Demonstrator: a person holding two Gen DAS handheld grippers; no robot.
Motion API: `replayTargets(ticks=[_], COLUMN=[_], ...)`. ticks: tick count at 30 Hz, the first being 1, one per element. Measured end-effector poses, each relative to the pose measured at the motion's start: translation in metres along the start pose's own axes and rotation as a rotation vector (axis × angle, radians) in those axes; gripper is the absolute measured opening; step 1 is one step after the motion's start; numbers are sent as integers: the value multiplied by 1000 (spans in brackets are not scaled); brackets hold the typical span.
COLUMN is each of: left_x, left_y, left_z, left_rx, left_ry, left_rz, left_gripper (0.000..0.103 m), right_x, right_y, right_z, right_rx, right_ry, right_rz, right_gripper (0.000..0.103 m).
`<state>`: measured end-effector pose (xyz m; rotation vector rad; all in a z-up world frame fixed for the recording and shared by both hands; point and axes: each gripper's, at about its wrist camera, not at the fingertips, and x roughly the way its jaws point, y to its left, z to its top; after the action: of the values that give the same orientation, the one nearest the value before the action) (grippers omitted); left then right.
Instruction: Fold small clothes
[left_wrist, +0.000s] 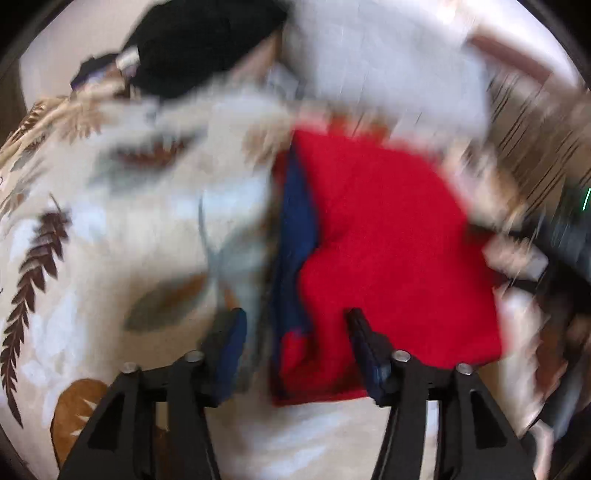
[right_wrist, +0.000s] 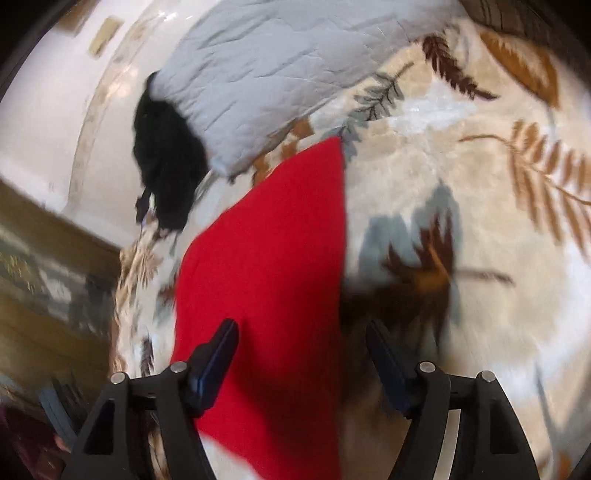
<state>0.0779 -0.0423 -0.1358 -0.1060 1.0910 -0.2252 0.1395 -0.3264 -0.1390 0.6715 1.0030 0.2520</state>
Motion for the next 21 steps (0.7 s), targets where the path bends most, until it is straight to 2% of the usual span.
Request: replayTargets(ticks=[1, 2, 3, 4, 5, 6, 7, 8, 9, 12, 15, 17, 19, 20, 21], left_x=[1, -3, -7, -10, -9, -6, -3, -5, -9, -24, -42, -51, -65, -70, -76], left_y=[6, 5, 4, 2, 1, 0, 1, 1, 2, 3, 4, 6, 9, 10, 11], left_z=[-1, -1, 0, -1, -2, -2, -2, -3, -4, -10, -19, -22, -27, -26, -28], left_rx=[-47, -47, -37, -18, -7, -2, -14, -24, -29, -3, 11, 0, -17, -23, -25], left_ry=[-14, -20, -27, -38, -40, -34, -28, -31, -33, -69, -100, -113, -135, -142, -149], left_rz=[-29, -29, -29, -15, -7, -6, -1, 6, 11, 20, 28, 24, 36, 42, 48], left_gripper=[51, 48, 41, 41, 43, 47, 55, 56, 57, 57, 57, 57, 61, 63, 66], right_x=[10, 7, -1, -10, -9, -3, 5, 2, -4, -36, -62, -53, -11, -8, -17], right_y=[2, 17, 34, 49, 52, 47, 37, 28, 26, 47, 74, 84, 72, 66, 68], right_z=[6, 6, 4, -2, -4, -4, -4, -7, -11, -30, -54, -68, -76, -80, -85], right_rx=[7, -46, -122, -183, -187, -171, -137, -80, -65, -136, -217, -266, -243, -223, -233], right_ry=[39, 31, 6, -37, -55, -49, -24, -34, -48, -124, -164, -111, 52, 59, 15], right_rz=[31, -15, -61, -82, -93, -128, -180, -155, -120, -122, -32, 16, -36, -60, -57], right_gripper=[46, 44, 43, 42, 42, 48, 63, 68, 70, 70, 70, 74, 77, 76, 74])
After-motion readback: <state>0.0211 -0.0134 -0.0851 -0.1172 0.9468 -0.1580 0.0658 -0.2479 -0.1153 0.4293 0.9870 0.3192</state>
